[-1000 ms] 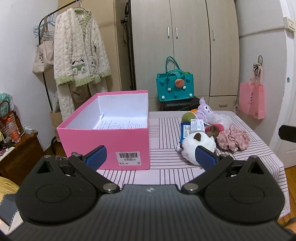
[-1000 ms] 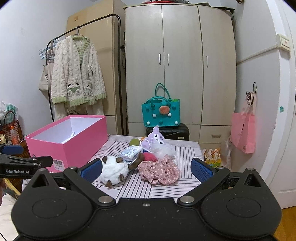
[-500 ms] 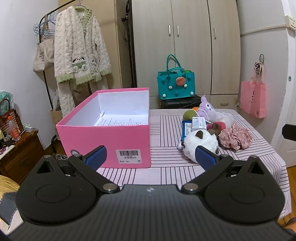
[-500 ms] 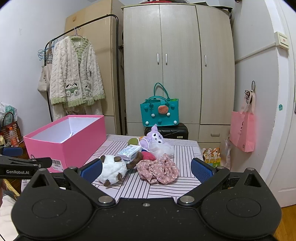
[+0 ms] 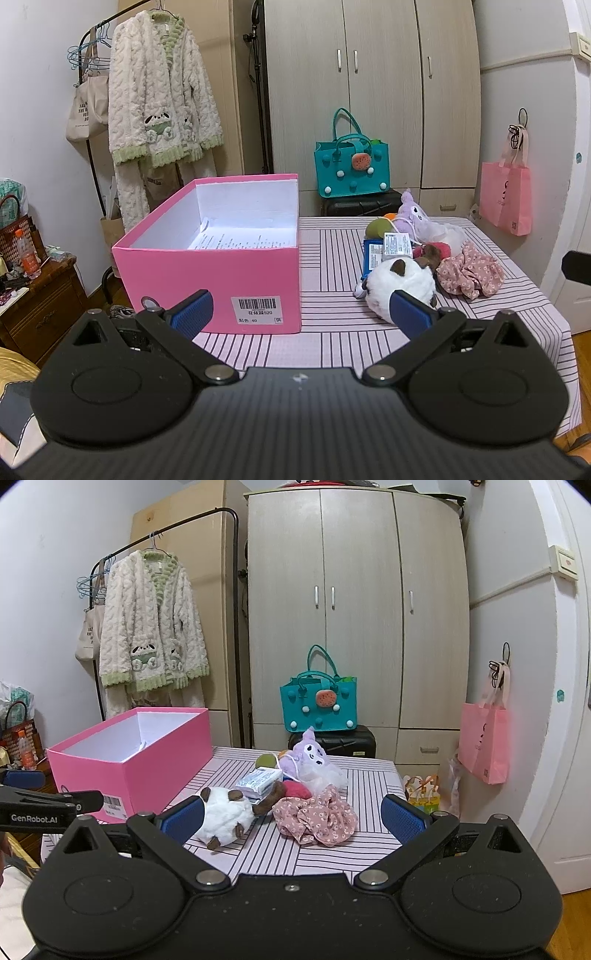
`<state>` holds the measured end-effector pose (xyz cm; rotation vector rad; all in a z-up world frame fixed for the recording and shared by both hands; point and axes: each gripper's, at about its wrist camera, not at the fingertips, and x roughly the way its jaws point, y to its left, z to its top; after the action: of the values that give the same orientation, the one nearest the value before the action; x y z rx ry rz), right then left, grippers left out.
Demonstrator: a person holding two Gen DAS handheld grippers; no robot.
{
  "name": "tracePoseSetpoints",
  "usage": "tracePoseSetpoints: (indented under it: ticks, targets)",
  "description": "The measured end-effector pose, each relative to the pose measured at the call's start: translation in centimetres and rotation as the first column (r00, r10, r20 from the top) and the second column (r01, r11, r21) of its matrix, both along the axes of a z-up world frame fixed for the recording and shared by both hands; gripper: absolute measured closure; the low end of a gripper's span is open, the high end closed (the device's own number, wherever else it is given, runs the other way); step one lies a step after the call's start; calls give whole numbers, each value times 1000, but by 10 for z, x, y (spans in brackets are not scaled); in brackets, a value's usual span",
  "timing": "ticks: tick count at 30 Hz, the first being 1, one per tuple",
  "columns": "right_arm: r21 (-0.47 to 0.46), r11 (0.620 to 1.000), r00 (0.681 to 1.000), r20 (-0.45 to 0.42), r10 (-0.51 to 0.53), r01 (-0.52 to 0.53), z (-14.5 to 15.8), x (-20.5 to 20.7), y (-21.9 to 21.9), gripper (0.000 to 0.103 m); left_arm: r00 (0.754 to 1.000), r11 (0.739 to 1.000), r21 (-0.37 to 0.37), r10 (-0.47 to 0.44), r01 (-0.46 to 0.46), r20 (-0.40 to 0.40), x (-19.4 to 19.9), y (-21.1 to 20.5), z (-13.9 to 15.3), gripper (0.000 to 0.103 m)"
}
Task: Organize soft objects
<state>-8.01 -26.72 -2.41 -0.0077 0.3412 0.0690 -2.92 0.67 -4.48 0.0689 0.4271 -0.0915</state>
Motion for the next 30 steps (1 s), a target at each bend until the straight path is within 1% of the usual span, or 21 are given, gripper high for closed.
tracePoseSetpoints:
  ticks: [17,22,26,30]
  targets:
    - [-7,1000,1000,-3,3,-3,-1,3,0,0,1000,1000,-1,8,-8,-2,0,0,0,0]
    - [-14,1000,1000,-8,4,-4,-1,6,-2,0,1000,1000,3,11,-11,-14,1,1,-2,0]
    - [-18,999,999,13,48,-48,5,7,-7,0,1000,1000,14,8,-7,-27,4,-1,2,0]
    - [-28,994,993,51,107,-105,12,14,-17,0,997,999,17,-43,45,-57,11,-2,16,0]
